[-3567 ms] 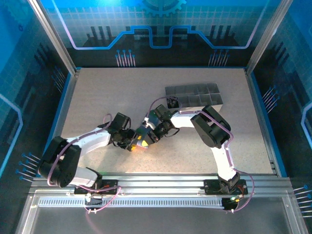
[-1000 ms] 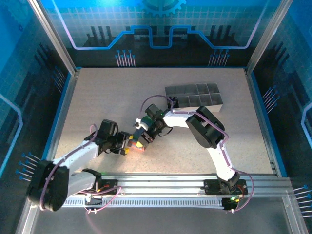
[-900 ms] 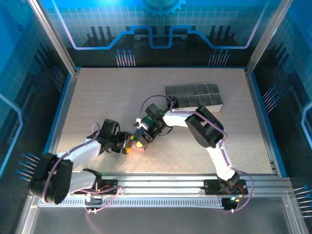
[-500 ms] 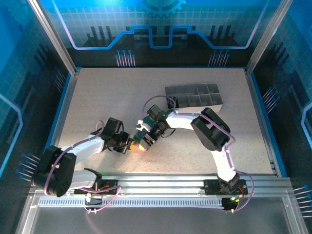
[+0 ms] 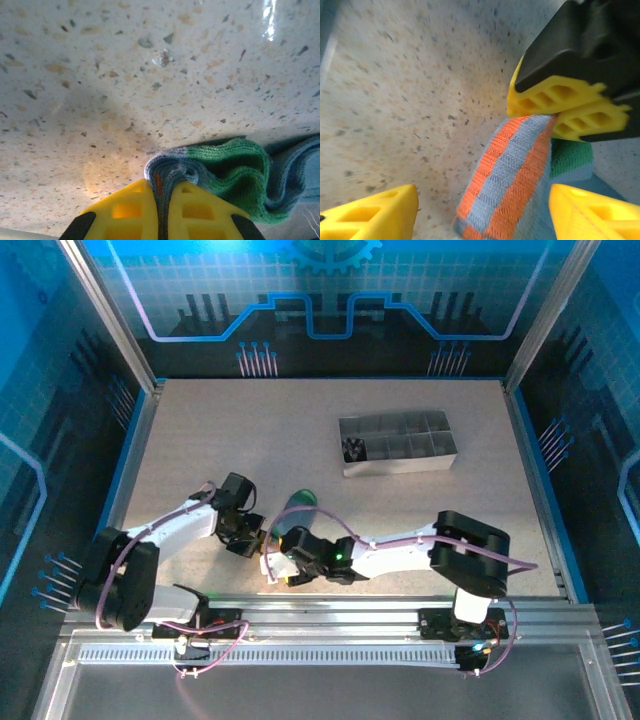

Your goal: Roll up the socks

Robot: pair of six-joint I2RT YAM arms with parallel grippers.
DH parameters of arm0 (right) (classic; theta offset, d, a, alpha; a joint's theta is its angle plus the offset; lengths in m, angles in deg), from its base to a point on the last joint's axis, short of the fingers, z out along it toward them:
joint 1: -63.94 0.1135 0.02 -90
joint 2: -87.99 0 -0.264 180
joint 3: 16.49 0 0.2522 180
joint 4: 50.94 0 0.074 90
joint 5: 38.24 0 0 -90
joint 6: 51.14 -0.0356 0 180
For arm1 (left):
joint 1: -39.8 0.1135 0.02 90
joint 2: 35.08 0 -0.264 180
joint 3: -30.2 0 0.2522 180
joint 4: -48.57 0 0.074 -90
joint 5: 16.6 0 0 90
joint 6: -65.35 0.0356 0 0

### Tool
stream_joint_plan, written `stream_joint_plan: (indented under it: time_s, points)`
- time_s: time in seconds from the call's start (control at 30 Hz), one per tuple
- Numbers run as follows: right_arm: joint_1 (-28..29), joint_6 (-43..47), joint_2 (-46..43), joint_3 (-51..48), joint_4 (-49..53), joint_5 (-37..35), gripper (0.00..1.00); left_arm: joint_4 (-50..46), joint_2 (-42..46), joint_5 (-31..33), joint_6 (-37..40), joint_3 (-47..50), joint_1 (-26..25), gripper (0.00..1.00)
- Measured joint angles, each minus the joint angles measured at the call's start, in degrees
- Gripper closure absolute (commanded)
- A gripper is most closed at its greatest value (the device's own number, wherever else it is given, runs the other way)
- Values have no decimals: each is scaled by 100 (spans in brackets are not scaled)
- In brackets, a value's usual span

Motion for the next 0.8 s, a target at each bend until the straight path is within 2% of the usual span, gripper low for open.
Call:
stream_joint_plan:
  time_s: [0.1, 0.23, 0.3, 0.37, 0.47, 0.53, 0.6, 0.8]
  points:
    - [111, 282, 356, 267, 48, -511, 44, -151, -127, -44, 4, -107, 44, 100]
    - [109, 472, 848, 664, -103, -1071, 79, -297, -166, -35, 46, -173, 101, 100]
    - [96, 533, 920, 686, -188, -1180, 91, -286, -170, -2, 109, -181, 170, 100]
    - [50, 518, 942, 752, -162, -1158, 100, -271, -168, 17, 164, -188, 227, 87]
    - [-98, 264, 940, 911, 92, -765, 100, -293, -81, 74, 240, -188, 295, 52]
    - [-275, 55, 909, 994, 278, -321, 100, -404, 173, 160, 229, -179, 367, 35]
    - [-494, -199, 879, 1086, 487, 227, 100, -509, 549, 175, 170, -179, 442, 28]
    - [-1147, -898, 898, 1403, 1097, 1790, 100, -485, 1534, 146, 153, 72, 603, 26]
